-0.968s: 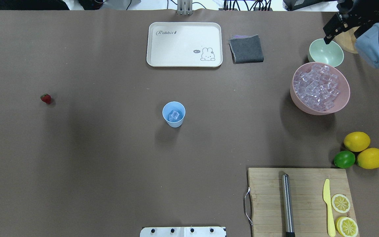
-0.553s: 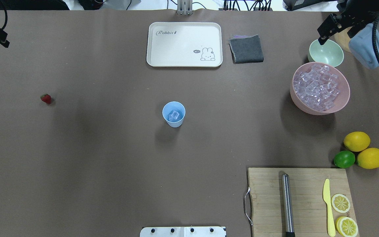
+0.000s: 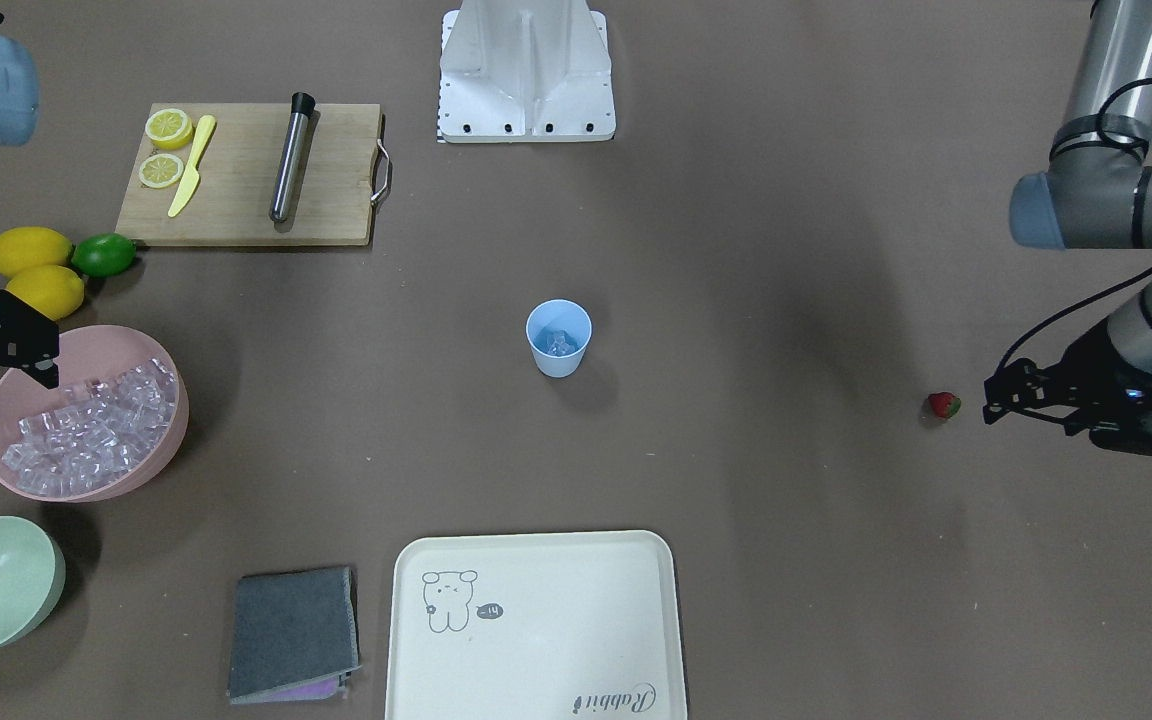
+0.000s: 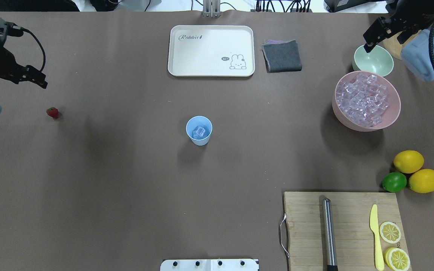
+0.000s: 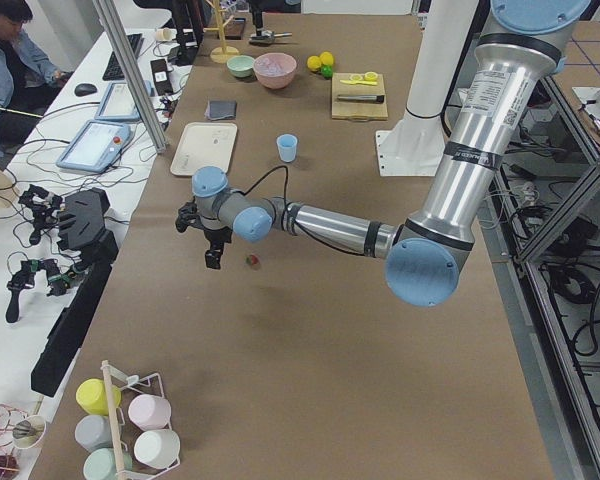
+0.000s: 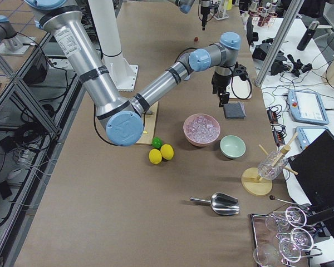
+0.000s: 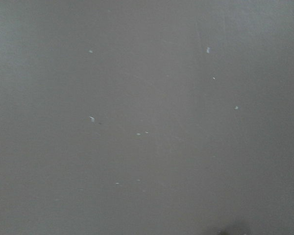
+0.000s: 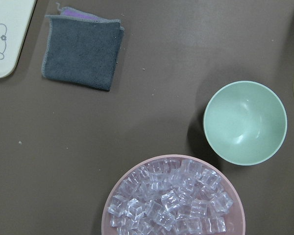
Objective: Put ice and strawberries in cup
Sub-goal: 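Move the left gripper down over the red strawberry, then close the left gripper on the strawberry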
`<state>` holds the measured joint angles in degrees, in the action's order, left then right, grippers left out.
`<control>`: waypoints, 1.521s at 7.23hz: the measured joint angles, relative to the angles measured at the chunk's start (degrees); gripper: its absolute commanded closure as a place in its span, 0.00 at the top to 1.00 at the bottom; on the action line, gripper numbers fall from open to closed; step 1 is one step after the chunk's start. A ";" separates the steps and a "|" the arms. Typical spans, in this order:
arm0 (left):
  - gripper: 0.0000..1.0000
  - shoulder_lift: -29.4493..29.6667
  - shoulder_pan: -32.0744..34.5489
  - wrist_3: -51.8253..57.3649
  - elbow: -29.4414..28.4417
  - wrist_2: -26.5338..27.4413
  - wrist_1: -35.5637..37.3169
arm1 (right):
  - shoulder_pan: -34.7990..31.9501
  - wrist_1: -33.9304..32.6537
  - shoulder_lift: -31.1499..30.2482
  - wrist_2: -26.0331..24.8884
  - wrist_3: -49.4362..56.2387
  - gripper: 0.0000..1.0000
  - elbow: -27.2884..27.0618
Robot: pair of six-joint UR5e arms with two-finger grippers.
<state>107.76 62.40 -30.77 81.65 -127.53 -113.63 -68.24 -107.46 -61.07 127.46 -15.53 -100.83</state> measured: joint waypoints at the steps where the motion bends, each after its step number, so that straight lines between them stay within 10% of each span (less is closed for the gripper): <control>1: 0.98 -0.17 -3.13 -3.42 0.03 1.75 -1.91 | -0.11 -0.07 -0.23 -0.02 0.02 0.99 -0.26; 4: 0.97 -4.45 -8.62 -9.20 0.17 6.08 -9.27 | 0.08 -0.12 0.03 -0.09 0.14 0.99 -0.17; 7: 0.56 -6.20 -9.15 -9.86 0.11 6.40 -11.43 | -0.04 -0.12 -0.52 -0.19 0.14 0.99 -1.21; 11: 0.60 -5.12 -9.12 -9.99 0.04 6.40 -11.15 | -0.14 0.02 -2.25 -0.75 0.17 0.99 -2.45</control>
<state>102.63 53.28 -40.77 81.69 -121.13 -124.78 -68.38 -107.44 -63.33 126.71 -15.36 -103.29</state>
